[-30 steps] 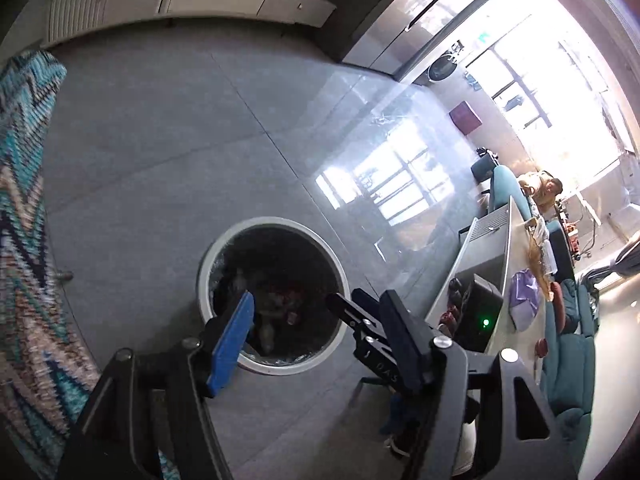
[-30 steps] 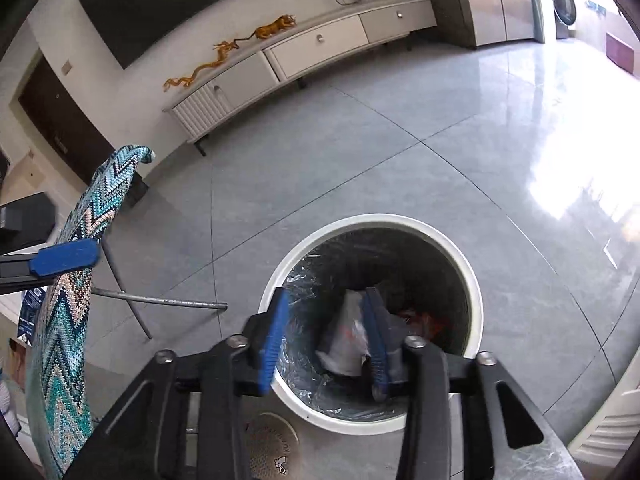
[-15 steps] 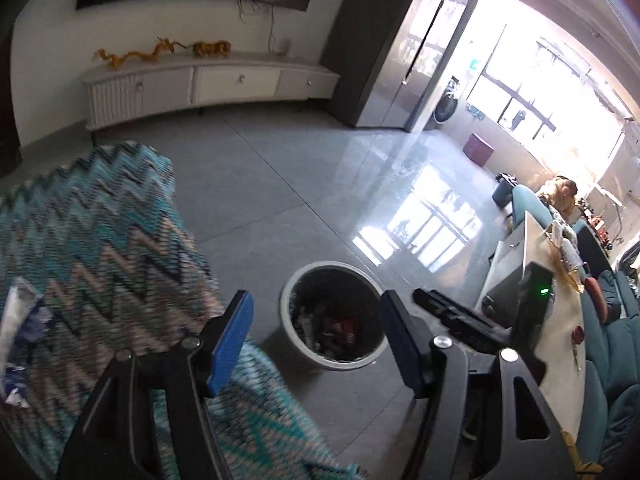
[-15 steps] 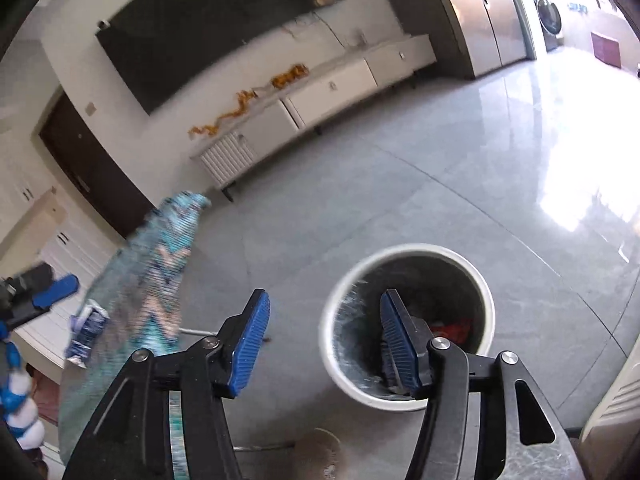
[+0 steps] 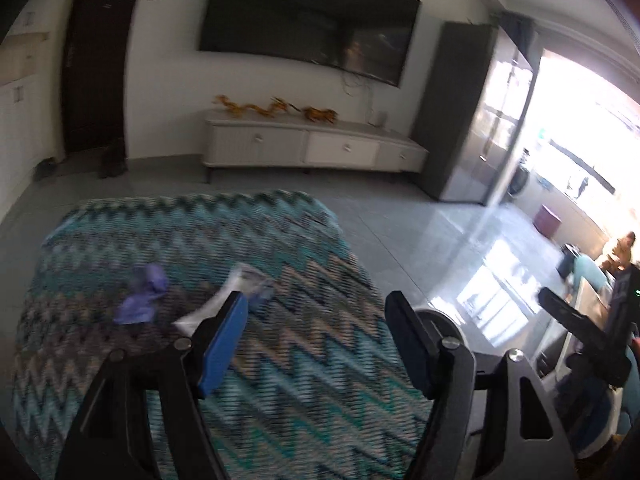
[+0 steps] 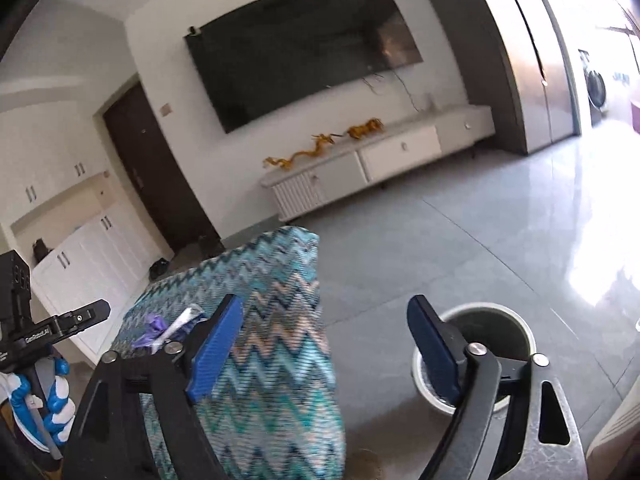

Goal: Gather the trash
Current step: 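Return both tools to the blanket toward purple glove and second carton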

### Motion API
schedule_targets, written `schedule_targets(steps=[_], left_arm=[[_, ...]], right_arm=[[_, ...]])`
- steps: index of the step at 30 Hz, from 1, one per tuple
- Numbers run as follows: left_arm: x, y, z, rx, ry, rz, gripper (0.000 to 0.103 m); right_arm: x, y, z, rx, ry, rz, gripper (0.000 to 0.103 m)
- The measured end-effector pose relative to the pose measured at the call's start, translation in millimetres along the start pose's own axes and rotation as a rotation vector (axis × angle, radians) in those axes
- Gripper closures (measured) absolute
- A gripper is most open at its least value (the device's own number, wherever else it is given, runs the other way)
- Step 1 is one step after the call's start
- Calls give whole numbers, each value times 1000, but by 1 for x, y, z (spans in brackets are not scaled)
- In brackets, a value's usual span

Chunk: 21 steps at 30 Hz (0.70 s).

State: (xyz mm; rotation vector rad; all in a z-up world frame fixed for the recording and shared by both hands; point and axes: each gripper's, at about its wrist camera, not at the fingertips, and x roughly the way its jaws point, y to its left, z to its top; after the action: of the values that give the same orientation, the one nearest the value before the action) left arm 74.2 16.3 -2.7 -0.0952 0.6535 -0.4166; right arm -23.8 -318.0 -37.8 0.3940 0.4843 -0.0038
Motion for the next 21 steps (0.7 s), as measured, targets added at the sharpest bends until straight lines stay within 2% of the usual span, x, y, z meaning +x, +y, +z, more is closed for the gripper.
schedule_targets(steps=[6,8,15,21], left_arm=[[-49,71,-11,-80,-123,117,32],[-60,92,-18,-87,-145,154,32],[-70,147,-36,-138,-97,197,32],[-67,171,-53,-157,-84,231,32]], right_arm=[[-13,51,-1,-37,-23,28,1],[-14,65,-2,-44,-30,42,0],[-1,112,-7,-86,-4,70,0],[27,140,-19,-95,83,136,0]])
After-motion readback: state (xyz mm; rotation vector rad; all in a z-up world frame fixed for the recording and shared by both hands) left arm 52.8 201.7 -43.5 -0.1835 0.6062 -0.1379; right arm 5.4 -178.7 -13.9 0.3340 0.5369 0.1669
